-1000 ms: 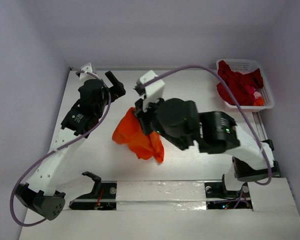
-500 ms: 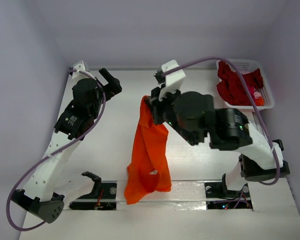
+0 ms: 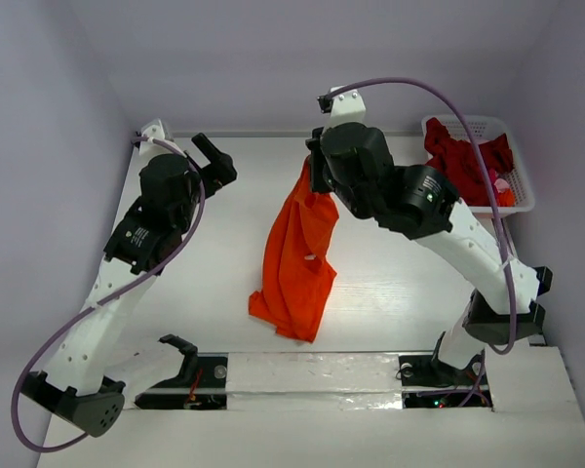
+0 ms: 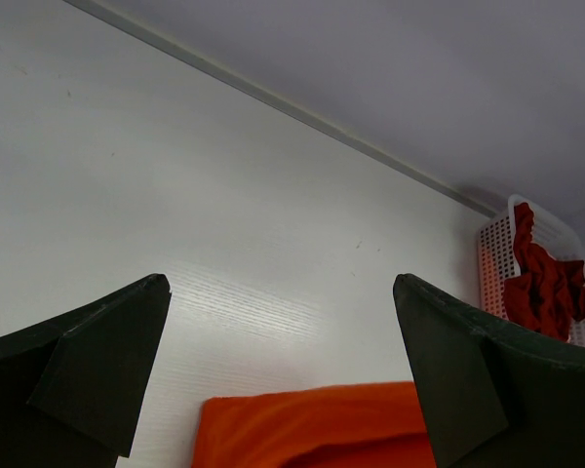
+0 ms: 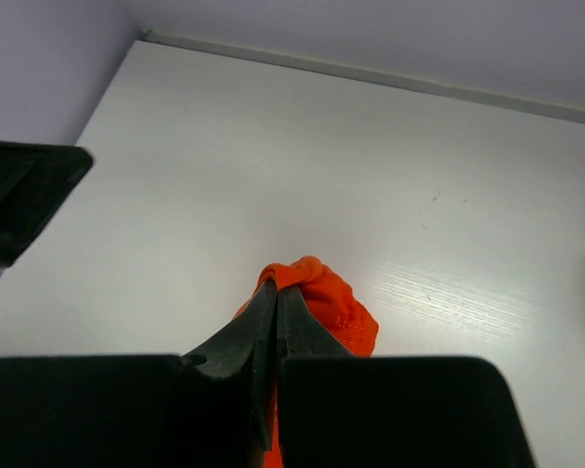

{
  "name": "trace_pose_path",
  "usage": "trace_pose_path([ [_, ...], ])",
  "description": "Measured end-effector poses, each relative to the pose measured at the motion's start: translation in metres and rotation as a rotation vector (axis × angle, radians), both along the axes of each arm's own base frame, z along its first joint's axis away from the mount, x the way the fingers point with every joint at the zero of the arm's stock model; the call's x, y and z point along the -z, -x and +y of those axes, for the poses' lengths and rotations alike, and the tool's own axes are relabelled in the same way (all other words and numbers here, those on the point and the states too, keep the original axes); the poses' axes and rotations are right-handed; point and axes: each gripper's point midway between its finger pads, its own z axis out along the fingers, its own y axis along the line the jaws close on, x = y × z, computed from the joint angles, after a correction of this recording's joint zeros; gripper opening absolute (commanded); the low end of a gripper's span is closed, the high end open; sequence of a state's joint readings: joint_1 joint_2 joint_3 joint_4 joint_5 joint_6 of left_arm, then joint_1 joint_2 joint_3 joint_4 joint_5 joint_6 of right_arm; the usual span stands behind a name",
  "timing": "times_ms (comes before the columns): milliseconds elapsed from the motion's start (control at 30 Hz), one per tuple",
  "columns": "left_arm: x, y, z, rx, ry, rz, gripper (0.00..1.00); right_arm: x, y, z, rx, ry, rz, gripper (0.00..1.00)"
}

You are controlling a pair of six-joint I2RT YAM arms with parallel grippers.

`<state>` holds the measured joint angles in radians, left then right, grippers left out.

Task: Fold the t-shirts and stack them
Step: Flatten the tshirt out

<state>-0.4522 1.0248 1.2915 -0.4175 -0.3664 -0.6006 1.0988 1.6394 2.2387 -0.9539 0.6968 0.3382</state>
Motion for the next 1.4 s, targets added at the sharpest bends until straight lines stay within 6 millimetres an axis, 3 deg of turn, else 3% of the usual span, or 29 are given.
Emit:
trace_pose_path([
  [333,-0.004,0.006,0.002,0.004,0.007,-0.011,0.99,0.058,-0.069,0.001,0.062,0.031,0.126,0.0],
  [533,-0.006,0.01,0.003,0.011,0.012,-0.017,0.99,0.107,-0.139,-0.041,0.182,0.041,0.235,0.0],
  [667,-0.003,0.011,0.002,0.017,0.011,-0.012,0.99,0.131,-0.173,-0.069,0.26,0.056,0.277,0.0],
  [967,-0.001,0.012,0.001,0.023,0.011,-0.007,0.99,0.149,-0.216,-0.087,0.303,0.052,0.284,0.0],
  [1200,0.004,0.014,0.002,0.026,0.008,-0.001,0.99,0.153,-0.258,-0.127,0.372,0.019,0.275,0.0],
  [1333,0.008,0.014,0.002,0.027,0.005,0.008,0.99,0.157,-0.268,-0.145,0.378,0.005,0.287,1.0],
  [1400,0.011,0.014,0.002,0.027,0.001,0.016,0.99,0.161,-0.267,-0.145,0.364,-0.004,0.283,1.0],
])
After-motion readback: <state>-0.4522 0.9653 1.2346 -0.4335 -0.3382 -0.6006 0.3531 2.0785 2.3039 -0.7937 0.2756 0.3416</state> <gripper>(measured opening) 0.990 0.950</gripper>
